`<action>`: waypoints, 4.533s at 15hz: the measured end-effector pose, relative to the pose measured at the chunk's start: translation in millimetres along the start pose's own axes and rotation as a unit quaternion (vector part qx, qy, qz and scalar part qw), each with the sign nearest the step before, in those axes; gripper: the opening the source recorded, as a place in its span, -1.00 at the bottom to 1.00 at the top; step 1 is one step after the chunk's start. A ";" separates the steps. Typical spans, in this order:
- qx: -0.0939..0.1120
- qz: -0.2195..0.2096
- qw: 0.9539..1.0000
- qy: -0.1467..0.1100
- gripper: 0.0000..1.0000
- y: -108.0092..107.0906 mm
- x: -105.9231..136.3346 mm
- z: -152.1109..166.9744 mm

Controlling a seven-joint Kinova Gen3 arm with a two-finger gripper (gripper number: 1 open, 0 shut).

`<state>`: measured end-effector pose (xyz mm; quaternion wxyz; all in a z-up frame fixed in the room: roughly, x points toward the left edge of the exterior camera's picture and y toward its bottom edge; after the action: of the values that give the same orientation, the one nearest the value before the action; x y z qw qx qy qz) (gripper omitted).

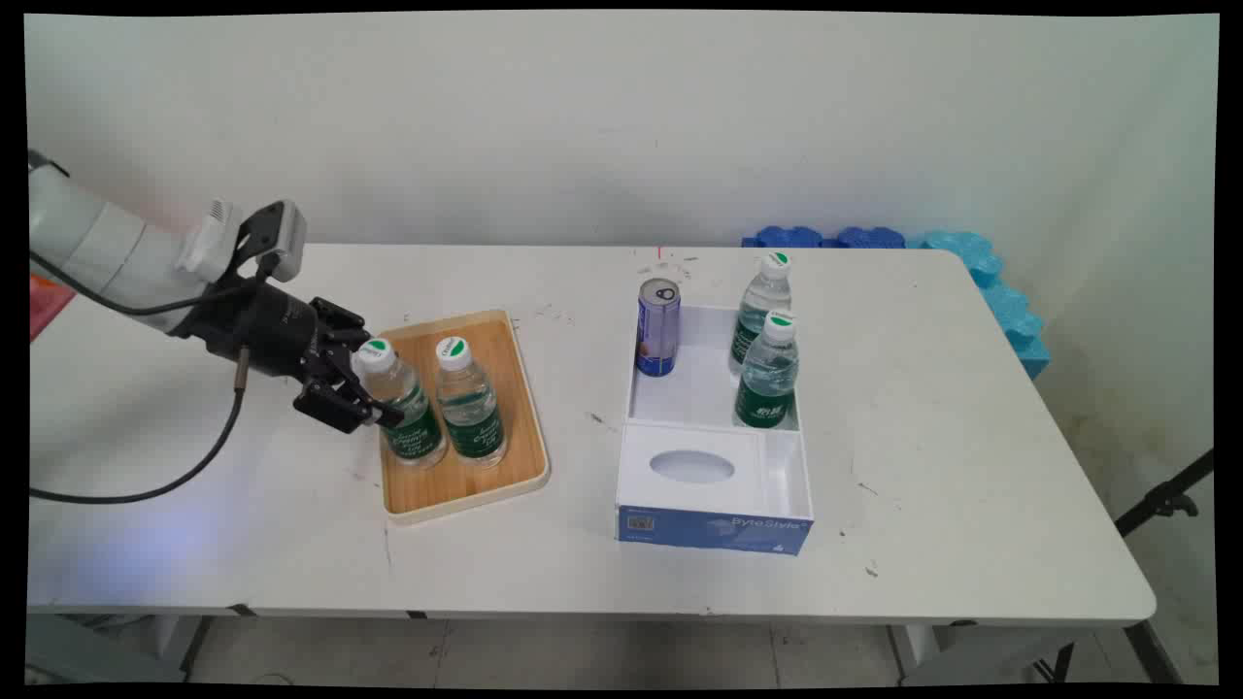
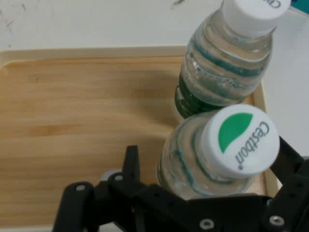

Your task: Pick up the green bottle from the white box

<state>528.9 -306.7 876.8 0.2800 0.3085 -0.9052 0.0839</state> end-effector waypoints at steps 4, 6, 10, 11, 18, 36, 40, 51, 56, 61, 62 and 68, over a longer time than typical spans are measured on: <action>0.001 0.007 1.000 0.008 1.00 -2.0 4.1 -3.2; 0.003 0.011 1.000 0.011 1.00 -3.7 10.2 -12.4; 0.002 0.011 1.000 0.013 1.00 -5.5 27.7 -40.2; 0.002 0.010 1.000 0.015 1.00 -6.0 34.3 -48.5; 0.007 0.011 0.999 0.044 1.00 -7.7 95.7 -87.8; 0.024 0.008 0.997 0.066 1.00 50.9 289.6 4.4; 0.018 0.005 0.999 0.042 1.00 63.3 308.9 44.6; 0.003 0.008 1.000 0.008 1.00 76.3 330.3 128.3; -0.010 0.009 1.000 0.000 1.00 81.0 333.0 157.1; -0.012 0.020 1.000 -0.002 1.00 80.6 336.1 183.0; -0.011 0.021 1.000 -0.002 1.00 80.4 336.4 185.9; -0.011 0.029 1.000 -0.001 1.00 78.8 336.9 206.9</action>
<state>167.1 -483.6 895.2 0.2801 0.2792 -0.9148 0.0817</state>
